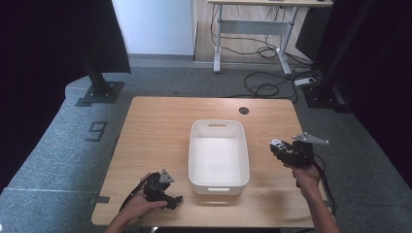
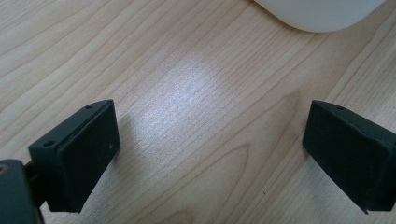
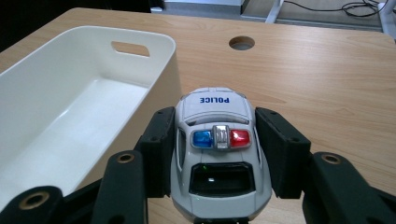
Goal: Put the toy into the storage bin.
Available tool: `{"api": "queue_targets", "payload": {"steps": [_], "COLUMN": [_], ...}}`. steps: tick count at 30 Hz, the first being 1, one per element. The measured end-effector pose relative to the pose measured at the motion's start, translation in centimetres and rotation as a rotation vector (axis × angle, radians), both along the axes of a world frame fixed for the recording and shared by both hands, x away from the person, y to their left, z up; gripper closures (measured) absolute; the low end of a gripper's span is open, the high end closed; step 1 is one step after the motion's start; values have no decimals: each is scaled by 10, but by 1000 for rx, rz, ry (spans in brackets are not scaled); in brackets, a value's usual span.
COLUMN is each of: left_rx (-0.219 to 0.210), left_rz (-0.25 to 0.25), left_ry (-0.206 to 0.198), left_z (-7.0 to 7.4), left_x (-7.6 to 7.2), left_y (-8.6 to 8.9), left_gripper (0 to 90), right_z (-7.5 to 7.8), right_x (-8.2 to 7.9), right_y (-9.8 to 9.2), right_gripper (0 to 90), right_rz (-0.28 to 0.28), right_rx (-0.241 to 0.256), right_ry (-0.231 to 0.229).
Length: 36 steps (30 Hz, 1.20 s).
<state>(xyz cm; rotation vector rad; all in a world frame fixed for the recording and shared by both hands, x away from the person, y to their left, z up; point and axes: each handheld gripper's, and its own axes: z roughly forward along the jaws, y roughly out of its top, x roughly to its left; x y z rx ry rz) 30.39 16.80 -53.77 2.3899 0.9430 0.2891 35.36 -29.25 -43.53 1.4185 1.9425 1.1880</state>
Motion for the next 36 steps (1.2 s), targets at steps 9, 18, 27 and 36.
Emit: {"api": "queue_targets", "payload": {"steps": [9,18,27,36], "left_rx": [0,0,-1,0], "left_rz": [0,0,-1,-2], "left_ry": [0,-1,0,0], "left_z": [0,0,0,0], "left_x": [0,0,0,0], "left_y": [0,0,0,0], "left_gripper": [41,41,40,40], "right_z": [0,2,0,3], "right_x": [1,-1,0,-2], "right_y": [4,15,24,33], "right_gripper": [502,502,502,501], "right_rz": [10,22,37,49], "right_rx": [30,-14,-15,-26], "right_ry": [8,-11,-8,-19]}}
